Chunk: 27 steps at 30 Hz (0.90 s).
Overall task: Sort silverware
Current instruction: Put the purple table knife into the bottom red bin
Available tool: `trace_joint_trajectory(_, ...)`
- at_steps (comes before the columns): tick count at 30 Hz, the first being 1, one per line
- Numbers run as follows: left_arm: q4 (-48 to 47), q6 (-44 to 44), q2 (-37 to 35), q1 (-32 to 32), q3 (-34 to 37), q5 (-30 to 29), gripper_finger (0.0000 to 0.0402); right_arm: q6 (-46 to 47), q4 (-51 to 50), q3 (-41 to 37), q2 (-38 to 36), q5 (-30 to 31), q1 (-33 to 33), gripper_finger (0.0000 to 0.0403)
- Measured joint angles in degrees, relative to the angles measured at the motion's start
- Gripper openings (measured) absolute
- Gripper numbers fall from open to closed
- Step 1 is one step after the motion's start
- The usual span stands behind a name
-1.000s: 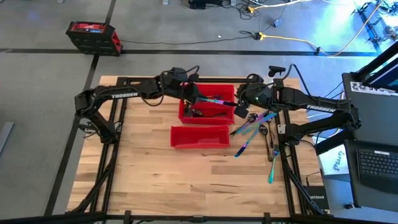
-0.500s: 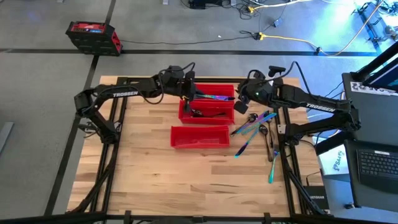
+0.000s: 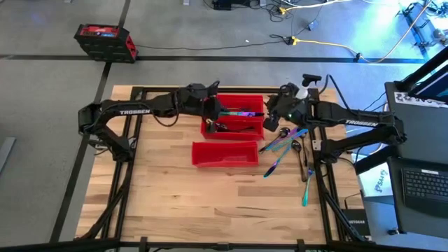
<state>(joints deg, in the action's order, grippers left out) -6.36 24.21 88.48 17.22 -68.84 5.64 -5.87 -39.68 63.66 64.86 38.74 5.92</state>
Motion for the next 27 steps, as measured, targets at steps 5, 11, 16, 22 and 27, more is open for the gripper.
trace_joint_trajectory(5,-1.4,-4.6,-0.3,-4.4,0.0,-3.6,0.0028,0.6,-0.2,0.0,-0.6,4.2,-6.4,0.0076)
trace_joint_trajectory(11,-2.3,-9.9,-0.3,-10.8,0.0,-8.8,0.0028,13.0,-7.7,0.0,-0.7,4.4,-11.6,0.0053)
trace_joint_trajectory(16,-2.6,-11.8,-0.3,-17.2,0.0,-15.8,0.0028,25.3,-18.7,0.0,-1.3,5.4,-18.1,0.0063)
trace_joint_trajectory(22,-3.8,-18.8,0.0,-21.4,0.0,-21.3,0.0028,40.7,-29.8,0.0,-3.1,5.7,-26.7,0.0073)
trace_joint_trajectory(27,-8.0,-24.0,1.5,-22.7,0.3,-22.5,0.0028,47.9,-36.2,0.0,-3.2,4.7,-32.1,0.0085)
